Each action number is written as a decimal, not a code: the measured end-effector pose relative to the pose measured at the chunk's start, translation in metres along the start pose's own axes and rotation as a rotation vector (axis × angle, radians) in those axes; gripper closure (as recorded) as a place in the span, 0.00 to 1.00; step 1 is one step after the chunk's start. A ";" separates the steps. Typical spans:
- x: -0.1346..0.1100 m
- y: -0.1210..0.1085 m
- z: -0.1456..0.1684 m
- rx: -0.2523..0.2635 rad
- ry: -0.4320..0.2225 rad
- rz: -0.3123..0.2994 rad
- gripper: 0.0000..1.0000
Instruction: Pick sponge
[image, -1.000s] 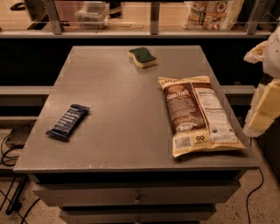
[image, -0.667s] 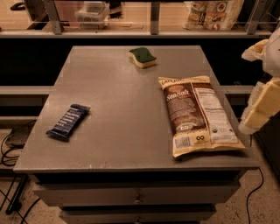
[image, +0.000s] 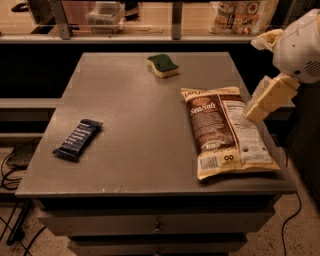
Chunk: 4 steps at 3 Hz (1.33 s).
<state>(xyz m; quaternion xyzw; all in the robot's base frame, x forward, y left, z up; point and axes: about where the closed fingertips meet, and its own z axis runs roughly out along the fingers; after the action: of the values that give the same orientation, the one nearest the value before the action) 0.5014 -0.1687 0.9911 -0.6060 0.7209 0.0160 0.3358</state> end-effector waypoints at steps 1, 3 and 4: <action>-0.011 -0.033 0.030 0.048 -0.019 -0.008 0.00; -0.035 -0.088 0.116 0.025 -0.023 0.008 0.00; -0.035 -0.088 0.116 0.025 -0.023 0.008 0.00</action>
Offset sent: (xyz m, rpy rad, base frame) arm 0.1459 0.0468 -0.0314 0.0160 -0.0739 -0.0447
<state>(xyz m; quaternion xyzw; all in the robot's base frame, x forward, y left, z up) 0.6346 -0.1122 0.9527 -0.5987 0.7196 0.0152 0.3514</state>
